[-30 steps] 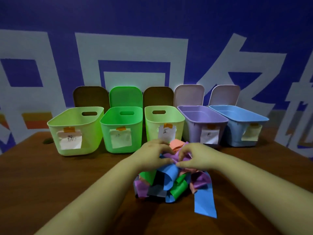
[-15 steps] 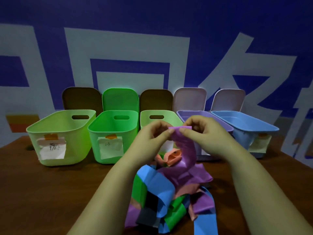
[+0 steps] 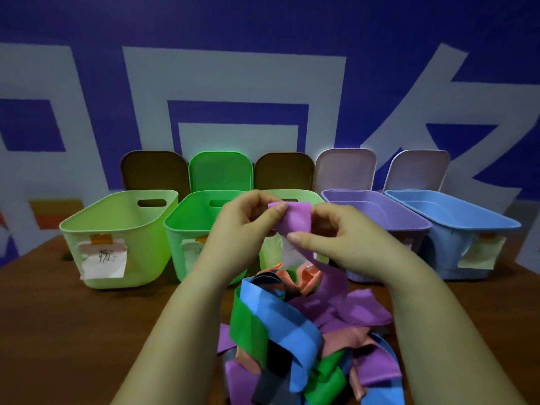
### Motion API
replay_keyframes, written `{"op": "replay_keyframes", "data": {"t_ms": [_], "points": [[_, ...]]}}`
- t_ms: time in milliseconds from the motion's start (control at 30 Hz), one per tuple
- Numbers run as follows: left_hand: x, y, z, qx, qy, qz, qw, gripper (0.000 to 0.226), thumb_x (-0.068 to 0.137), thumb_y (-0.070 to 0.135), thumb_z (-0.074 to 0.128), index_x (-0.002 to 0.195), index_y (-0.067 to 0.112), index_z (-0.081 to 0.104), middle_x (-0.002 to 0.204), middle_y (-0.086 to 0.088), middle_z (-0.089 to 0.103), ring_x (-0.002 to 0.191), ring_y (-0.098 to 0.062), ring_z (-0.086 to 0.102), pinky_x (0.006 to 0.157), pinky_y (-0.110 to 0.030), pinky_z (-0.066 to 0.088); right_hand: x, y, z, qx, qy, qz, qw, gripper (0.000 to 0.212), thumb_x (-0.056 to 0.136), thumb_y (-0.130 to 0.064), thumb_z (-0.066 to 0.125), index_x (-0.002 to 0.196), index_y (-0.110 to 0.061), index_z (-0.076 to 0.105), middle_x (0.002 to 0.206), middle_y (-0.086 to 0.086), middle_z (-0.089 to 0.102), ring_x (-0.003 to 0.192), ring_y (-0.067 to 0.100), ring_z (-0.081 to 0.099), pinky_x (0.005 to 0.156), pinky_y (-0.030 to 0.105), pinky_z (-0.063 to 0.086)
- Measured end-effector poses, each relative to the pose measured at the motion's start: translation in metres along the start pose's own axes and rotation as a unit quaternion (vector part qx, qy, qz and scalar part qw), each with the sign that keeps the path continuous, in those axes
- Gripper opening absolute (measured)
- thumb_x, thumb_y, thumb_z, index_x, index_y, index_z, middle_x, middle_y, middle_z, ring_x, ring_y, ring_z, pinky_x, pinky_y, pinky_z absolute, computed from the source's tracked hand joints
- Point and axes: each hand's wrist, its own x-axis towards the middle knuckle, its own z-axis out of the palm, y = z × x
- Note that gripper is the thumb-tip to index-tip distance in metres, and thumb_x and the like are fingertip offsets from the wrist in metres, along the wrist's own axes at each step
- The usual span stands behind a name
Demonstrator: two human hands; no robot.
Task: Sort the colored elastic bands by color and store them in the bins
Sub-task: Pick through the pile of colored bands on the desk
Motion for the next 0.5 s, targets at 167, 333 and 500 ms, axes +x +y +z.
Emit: {"op": "replay_keyframes", "data": {"t_ms": [167,333,500], "points": [[0.004,0.001,-0.007,-0.043,0.092,-0.028,0.994,0.015,0.093,0.015,0.054,0.079,0.017,0.059,0.061,0.009,0.058,0.056,0.001,0.055,0.054,-0.017,0.051,-0.003,0.01,0.001,-0.115,-0.076,0.062,0.988,0.003,0.084,-0.028,0.068,0.085,-0.026,0.067,0.062,-0.018,0.064,0.053,-0.003,0.057,0.051,0.02,0.046],[0.005,0.004,-0.023,-0.14,0.163,-0.066,0.975,0.016,0.095,0.016,0.051,0.081,0.016,0.057,0.067,0.005,0.057,0.054,0.0,0.055,0.057,-0.018,0.053,0.0,0.025,-0.002,-0.144,-0.086,0.125,0.978,0.007,0.088,-0.026,0.064,0.094,-0.024,0.067,0.092,-0.004,0.07,0.083,0.013,0.066,0.068,0.025,0.051],[0.005,0.005,-0.034,-0.216,0.213,-0.081,0.949,0.015,0.097,0.018,0.048,0.083,0.015,0.055,0.076,0.001,0.059,0.066,-0.007,0.058,0.057,-0.018,0.052,0.0,0.038,-0.008,-0.07,-0.079,0.112,0.988,0.01,0.093,-0.021,0.057,0.091,-0.016,0.066,0.09,0.003,0.071,0.084,0.018,0.065,0.076,0.028,0.051]]}}
